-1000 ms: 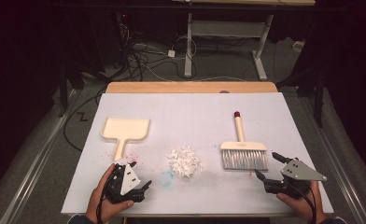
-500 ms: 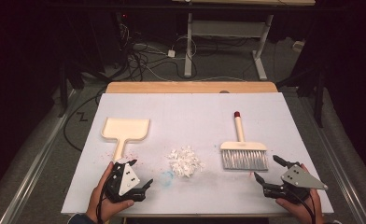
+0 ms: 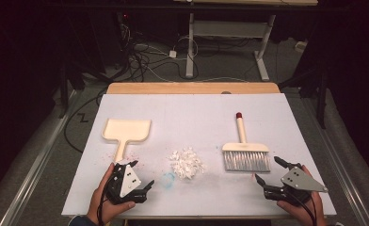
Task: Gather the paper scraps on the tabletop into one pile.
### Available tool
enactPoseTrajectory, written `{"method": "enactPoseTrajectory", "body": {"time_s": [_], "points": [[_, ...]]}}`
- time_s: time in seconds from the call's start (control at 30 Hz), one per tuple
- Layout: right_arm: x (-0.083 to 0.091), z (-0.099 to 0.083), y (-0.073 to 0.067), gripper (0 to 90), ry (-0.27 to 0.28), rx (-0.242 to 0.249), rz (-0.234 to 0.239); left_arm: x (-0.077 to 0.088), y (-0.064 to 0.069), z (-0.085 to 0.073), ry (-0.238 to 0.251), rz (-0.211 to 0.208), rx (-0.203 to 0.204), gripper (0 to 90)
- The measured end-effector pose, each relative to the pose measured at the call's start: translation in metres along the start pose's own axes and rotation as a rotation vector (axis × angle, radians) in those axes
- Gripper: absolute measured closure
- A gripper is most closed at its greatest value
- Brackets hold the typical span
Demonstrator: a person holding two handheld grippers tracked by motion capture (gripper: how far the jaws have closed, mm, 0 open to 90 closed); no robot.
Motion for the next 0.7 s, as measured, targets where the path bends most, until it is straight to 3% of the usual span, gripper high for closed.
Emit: {"method": "enactPoseTrajectory", "body": {"time_s": [0.33,0.7], "points": [[-0.0021,-0.0002,-0.0003,16.8,-0.010,0.007,0.015,-0.0011,-0.0002,-0.0002,-0.008,0.002,-0.004,16.2],[0.0007,0.0030,0.0040,16.8,0.003,0.017,-0.016,-0.0023,-0.0015,0.0008,-0.010,0.009,0.006,16.2]]}}
Point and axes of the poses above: each handheld gripper's, and its own axes: x roughly backward along the jaws, z roughly out of its top, y roughly to its right, the point moved 3 cm from there along -x, roughly forward along the jaws, and after that the axes turned 4 degrees about x, right-handed, at the moved point
